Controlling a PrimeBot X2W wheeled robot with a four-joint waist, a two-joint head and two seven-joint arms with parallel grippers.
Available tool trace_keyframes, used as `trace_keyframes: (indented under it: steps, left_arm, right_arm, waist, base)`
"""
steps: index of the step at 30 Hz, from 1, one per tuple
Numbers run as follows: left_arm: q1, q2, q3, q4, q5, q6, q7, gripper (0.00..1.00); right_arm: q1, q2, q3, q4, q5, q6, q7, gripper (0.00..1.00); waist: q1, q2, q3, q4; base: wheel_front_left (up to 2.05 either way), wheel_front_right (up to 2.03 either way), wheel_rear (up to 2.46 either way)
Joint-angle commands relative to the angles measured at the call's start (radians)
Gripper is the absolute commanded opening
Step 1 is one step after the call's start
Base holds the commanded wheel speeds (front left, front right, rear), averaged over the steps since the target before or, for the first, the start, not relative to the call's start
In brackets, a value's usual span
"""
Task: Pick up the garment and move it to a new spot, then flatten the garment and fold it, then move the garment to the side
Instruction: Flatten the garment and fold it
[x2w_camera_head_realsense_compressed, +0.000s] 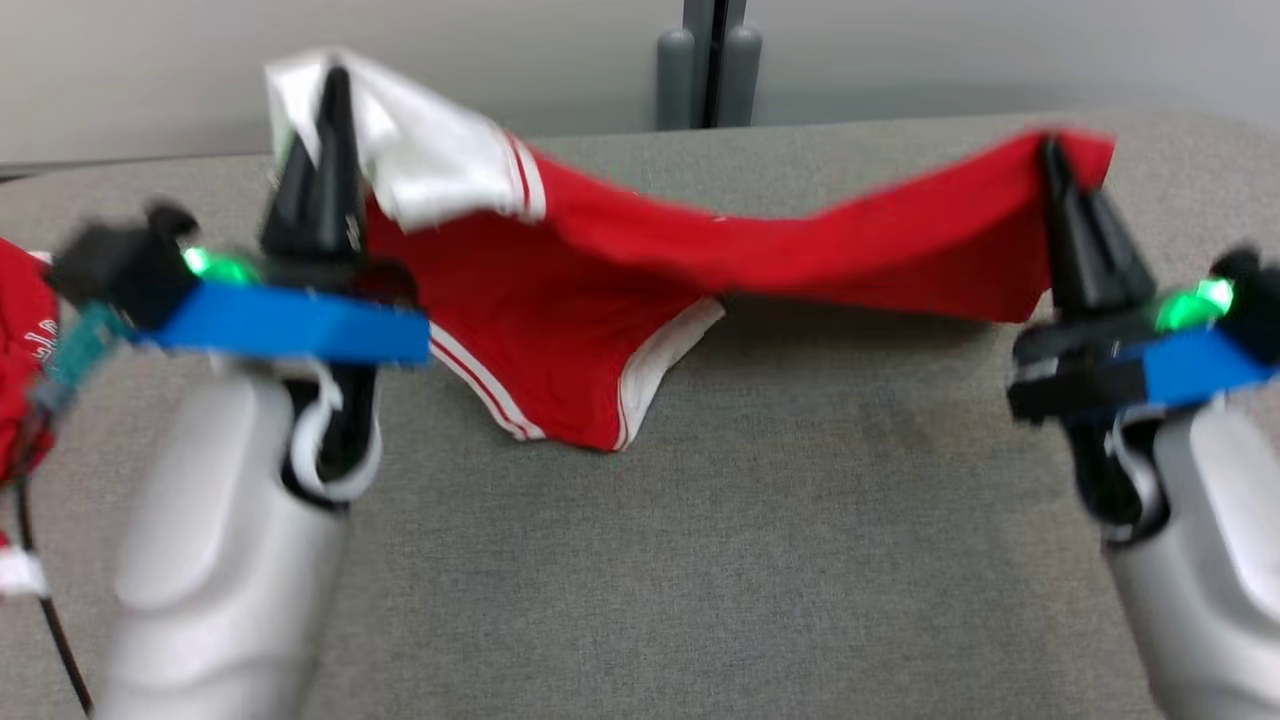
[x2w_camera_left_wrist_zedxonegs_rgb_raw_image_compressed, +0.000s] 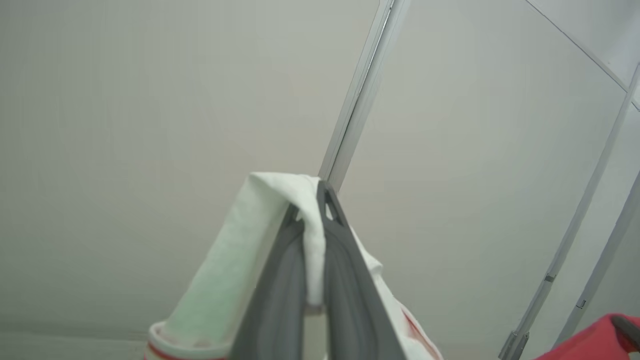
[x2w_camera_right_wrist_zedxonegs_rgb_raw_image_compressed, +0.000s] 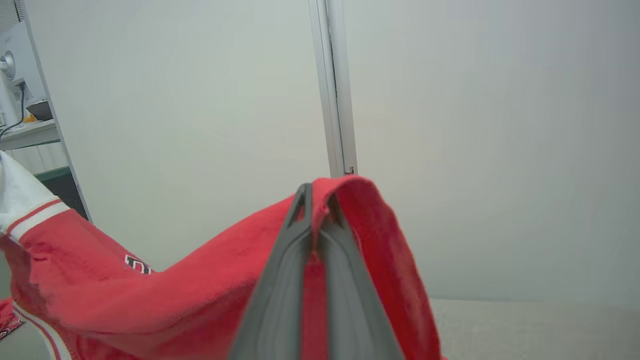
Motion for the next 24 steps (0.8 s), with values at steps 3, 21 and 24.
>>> trace_keyframes:
  steps: [3, 21, 24]
  left_arm:
    - [-0.230, 0.042, -0.004, 0.075, -0.031, -0.001, 0.006, 0.00]
    - [-1.149, 0.054, -0.118, 0.475, -0.025, -0.001, 0.018, 0.00]
    - [-1.192, 0.043, -0.145, 0.510, -0.040, -0.001, 0.008, 0.00]
  right_arm:
    - [-0.218, -0.022, 0.018, 0.079, 0.051, 0.000, 0.030, 0.00]
    - [-1.146, -0.039, 0.007, 0.582, 0.173, 0.001, 0.072, 0.00]
    - [-1.197, -0.032, 0.033, 0.636, 0.182, 0.000, 0.051, 0.00]
  waist:
    - [-0.0001, 0.0000, 0.080, -0.018]
    - [-0.0001, 0.0000, 0.363, -0.075]
    - [-0.0001, 0.0000, 0.376, -0.075]
  base:
    - [0.00, 0.00, 0.00]
    - [0.00, 0.00, 0.00]
    - [0.00, 0.00, 0.00]
